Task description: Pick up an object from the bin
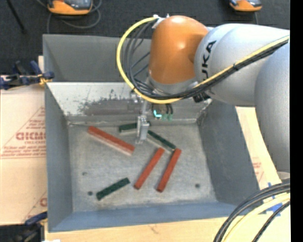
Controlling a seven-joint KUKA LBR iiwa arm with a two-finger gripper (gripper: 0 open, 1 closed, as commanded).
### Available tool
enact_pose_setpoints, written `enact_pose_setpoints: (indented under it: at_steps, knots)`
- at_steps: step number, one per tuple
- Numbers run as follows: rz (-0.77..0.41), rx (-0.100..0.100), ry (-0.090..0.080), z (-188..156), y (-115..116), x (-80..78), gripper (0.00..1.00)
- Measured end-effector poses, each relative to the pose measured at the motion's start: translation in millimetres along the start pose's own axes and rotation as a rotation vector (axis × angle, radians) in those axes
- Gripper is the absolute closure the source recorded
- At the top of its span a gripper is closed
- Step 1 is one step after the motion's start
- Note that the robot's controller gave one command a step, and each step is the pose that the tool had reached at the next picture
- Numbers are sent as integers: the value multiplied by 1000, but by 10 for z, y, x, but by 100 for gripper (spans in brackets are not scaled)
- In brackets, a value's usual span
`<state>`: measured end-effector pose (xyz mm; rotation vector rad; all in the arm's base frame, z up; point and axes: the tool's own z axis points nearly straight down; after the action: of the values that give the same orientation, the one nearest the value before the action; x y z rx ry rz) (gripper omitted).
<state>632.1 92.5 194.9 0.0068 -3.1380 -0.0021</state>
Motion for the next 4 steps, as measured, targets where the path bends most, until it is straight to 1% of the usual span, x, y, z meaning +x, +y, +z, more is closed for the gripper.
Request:
enact_pose_setpoints:
  at_steps: [1,2,3,4]
  knots:
    - [142,0,0,1288,622,-85,0]
    - [375,-1,-11,925,298,-175,0]
    - [533,-2,-5,942,457,-32,0]
    - [737,-4,-9,1229,464,32,0]
